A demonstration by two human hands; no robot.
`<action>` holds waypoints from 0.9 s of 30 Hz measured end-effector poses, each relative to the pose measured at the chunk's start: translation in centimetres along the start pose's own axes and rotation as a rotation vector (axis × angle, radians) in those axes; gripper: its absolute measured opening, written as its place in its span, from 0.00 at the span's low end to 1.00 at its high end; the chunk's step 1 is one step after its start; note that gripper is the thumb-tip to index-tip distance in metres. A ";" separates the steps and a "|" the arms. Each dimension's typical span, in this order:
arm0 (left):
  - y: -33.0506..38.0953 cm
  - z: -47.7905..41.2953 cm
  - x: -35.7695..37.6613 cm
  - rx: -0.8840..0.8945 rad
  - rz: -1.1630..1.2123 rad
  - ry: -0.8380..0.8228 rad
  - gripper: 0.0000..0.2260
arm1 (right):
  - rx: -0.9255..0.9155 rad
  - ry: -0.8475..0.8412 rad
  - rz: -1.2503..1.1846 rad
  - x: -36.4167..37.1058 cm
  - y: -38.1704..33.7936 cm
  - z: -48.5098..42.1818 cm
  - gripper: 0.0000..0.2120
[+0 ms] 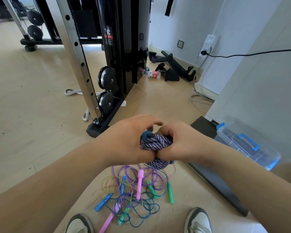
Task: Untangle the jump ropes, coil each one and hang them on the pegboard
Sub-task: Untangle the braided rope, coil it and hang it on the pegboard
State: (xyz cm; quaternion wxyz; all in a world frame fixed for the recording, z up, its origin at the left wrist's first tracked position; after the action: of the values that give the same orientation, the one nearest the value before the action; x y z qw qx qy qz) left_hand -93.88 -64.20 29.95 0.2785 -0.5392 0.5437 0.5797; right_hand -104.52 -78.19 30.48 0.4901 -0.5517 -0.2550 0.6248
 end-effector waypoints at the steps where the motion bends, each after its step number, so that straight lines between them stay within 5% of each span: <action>1: 0.3 0.1 0.1 0.009 0.013 0.000 0.24 | -0.002 -0.015 0.020 0.3 0.0 0.0 0.08; 9: -0.3 -0.2 -0.6 -0.013 0.012 0.020 0.10 | -0.107 0.150 -0.007 -0.2 -0.1 0.4 0.05; 16: -0.7 -0.1 -0.5 -0.071 -0.065 0.061 0.11 | -0.039 0.162 -0.107 -0.6 0.2 0.0 0.17; 21: -1.1 0.1 -0.3 -0.132 -0.083 0.069 0.14 | -0.088 0.087 -0.024 -0.1 0.5 0.2 0.15; 27: -1.7 0.2 -0.5 -0.224 0.006 0.035 0.08 | -0.116 0.028 -0.355 -0.2 1.1 0.2 0.10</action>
State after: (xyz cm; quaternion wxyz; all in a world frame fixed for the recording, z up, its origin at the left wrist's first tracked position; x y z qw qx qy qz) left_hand -92.32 -63.45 29.78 0.2053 -0.5754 0.4817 0.6283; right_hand -105.10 -78.78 29.68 0.5635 -0.5339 -0.3774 0.5049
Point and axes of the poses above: each hand's wrist, its own z-axis away from the middle knuckle, its own x-axis out of the palm, y = z × x, the point moved 2 cm from there along -z, towards the middle knuckle, and after that the axes turned 14 degrees about -z, right-handed, at the moved point
